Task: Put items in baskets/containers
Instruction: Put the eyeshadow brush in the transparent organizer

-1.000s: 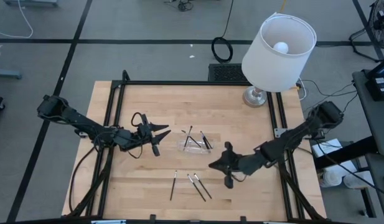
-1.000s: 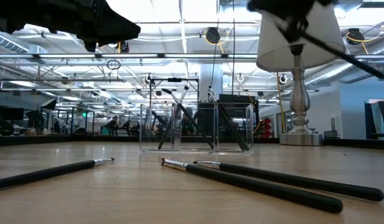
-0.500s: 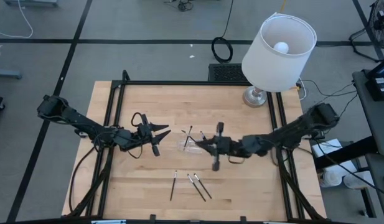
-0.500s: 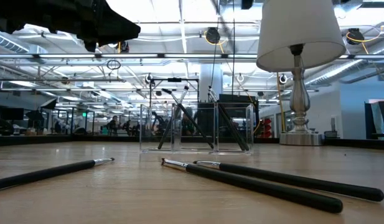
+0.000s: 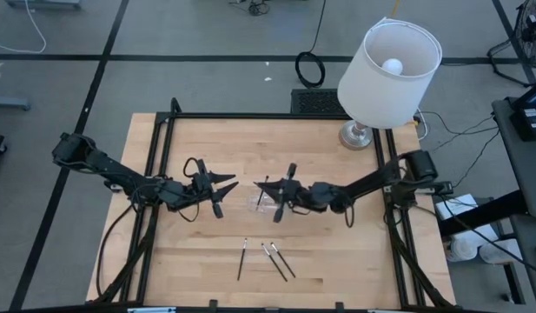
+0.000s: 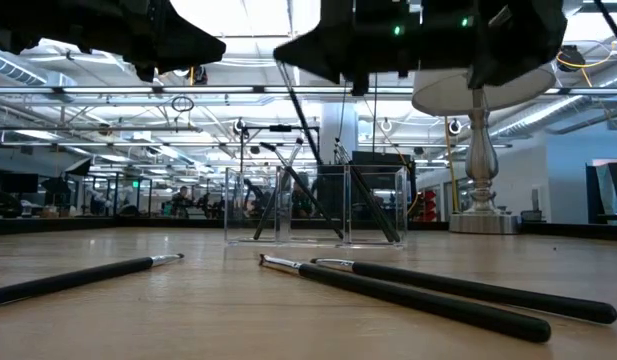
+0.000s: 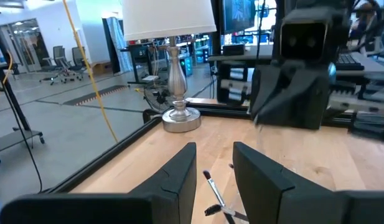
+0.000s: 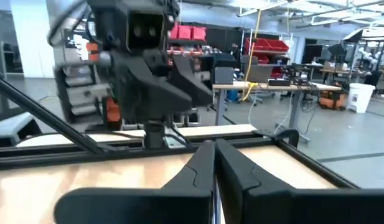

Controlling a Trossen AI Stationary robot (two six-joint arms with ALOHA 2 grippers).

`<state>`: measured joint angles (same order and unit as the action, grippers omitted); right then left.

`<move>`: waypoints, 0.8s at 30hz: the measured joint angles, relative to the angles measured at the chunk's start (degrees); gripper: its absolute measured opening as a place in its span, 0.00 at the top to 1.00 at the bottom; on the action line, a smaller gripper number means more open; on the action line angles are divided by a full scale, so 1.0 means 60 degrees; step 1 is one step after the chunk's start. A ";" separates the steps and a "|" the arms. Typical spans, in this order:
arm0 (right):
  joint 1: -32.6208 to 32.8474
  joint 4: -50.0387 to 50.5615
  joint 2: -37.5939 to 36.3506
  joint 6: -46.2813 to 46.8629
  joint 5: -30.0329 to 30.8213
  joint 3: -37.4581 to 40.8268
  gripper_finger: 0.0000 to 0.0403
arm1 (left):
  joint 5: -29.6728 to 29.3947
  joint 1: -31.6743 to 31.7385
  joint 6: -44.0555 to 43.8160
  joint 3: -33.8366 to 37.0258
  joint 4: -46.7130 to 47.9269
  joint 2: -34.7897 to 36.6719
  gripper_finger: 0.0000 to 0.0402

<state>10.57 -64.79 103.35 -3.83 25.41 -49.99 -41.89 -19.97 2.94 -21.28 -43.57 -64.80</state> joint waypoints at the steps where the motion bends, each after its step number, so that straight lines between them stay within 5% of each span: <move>1: -0.0029 -0.0113 0.0159 0.0010 0.0004 -0.0001 1.00 | 0.0000 0.0000 0.0000 0.0000 0.0001 -0.0003 0.71; 24: -0.0022 0.1422 0.1006 0.1339 -0.0026 -0.0012 0.99 | 0.0000 0.0000 -0.0323 0.0000 -0.0037 -0.0001 0.71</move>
<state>10.45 -56.26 109.38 4.21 25.25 -50.06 -41.89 -19.97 1.00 -21.28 -43.79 -64.80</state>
